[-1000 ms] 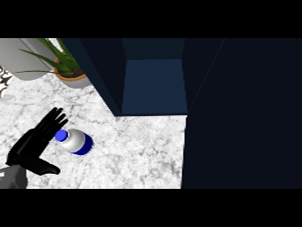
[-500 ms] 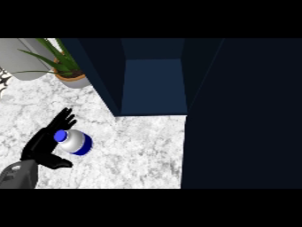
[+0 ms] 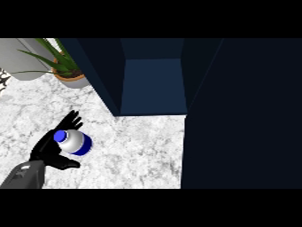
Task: Pick up the bottled water, place it into the cabinet and close the cabinet
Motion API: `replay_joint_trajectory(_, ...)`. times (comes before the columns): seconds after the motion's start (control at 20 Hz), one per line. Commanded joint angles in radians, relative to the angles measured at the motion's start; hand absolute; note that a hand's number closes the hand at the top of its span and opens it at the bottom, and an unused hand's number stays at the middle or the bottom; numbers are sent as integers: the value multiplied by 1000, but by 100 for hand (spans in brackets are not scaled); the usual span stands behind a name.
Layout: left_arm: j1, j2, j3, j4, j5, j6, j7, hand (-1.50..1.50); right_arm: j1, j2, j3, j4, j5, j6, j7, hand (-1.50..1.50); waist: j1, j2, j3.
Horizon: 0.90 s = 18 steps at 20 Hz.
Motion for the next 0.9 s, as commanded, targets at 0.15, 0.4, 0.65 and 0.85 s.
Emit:
replay_joint_trajectory(0.15,-9,-39,-4,70,12,-145,-94,-150,-23,7,-5,-8,3,-19,11,-150,-7,4,-2)
replay_joint_trajectory(0.4,-39,-37,6,94,44,-219,-26,-150,-41,0,-3,9,-24,-8,31,-150,-6,5,-2)
replay_joint_trajectory(0.65,-48,-58,1,79,57,-242,-16,-150,-72,-2,-23,45,-19,-5,12,-150,-3,4,-1)
replay_joint_trajectory(0.85,-38,-121,-21,48,54,-239,-20,-150,-44,10,10,51,-13,-5,8,-150,-3,1,-1)
